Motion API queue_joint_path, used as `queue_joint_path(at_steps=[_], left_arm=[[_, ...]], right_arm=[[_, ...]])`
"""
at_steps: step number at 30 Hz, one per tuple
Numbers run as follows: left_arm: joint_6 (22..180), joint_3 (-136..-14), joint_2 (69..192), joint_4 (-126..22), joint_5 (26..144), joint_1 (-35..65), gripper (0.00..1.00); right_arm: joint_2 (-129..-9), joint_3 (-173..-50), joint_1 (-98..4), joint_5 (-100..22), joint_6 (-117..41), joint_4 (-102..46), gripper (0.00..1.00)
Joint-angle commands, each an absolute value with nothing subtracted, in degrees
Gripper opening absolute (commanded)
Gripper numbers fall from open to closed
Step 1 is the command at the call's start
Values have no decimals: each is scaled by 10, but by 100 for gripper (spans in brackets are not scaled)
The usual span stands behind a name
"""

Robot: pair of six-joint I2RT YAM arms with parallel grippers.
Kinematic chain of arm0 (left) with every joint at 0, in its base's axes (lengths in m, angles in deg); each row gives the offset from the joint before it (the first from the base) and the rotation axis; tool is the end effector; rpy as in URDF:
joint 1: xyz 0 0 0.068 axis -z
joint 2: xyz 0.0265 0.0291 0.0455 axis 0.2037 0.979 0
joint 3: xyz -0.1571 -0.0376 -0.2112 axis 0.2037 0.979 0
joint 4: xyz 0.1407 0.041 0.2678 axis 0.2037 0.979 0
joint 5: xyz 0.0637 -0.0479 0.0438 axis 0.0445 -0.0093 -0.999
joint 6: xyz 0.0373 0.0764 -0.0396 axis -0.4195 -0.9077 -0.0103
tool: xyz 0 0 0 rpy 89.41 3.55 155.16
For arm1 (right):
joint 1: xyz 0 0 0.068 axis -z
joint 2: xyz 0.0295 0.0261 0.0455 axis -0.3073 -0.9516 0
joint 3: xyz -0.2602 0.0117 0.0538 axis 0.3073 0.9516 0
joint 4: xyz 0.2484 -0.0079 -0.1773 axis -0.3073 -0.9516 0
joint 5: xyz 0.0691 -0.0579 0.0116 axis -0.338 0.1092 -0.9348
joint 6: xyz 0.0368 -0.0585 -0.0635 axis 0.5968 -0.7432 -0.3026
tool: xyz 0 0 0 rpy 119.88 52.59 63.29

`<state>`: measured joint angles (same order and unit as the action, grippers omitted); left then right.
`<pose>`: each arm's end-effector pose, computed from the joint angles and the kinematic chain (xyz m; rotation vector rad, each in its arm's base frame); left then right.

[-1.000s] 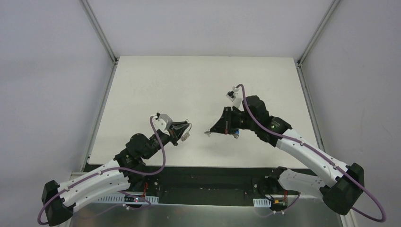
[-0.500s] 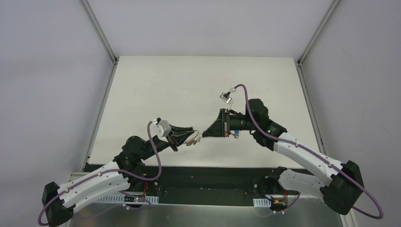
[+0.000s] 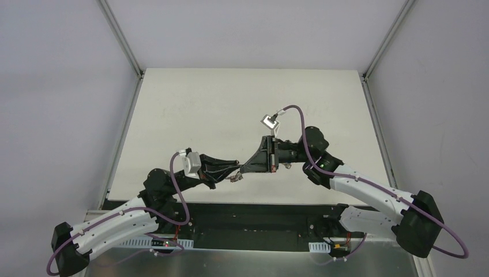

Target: Put the keys on the keyring

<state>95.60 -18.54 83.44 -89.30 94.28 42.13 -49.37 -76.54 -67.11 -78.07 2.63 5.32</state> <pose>0.1145 -0.1997 0.3012 0.7268 0.9433 -1.1024 0.1627 0.2826 0.3173 -0.8411 1.5370 1.8639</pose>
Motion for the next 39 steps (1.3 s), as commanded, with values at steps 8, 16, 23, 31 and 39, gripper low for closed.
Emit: queue_joint_path(at_steps=[8, 16, 23, 31, 39], left_arm=[[969, -175, 829, -1017, 1011, 415, 0], [966, -169, 832, -1043, 1030, 414, 0], [961, -165, 834, -1062, 1041, 414, 0], [956, -162, 831, -1064, 1052, 414, 0], [954, -161, 830, -1065, 1054, 414, 0]], right_arm=[[-487, -750, -697, -787, 71, 167, 0], [-479, -738, -700, -763, 92, 191, 0], [-481, -738, -700, -754, 99, 193, 0], [-490, -738, -700, -738, 115, 208, 0], [-496, -743, -701, -735, 120, 202, 0]])
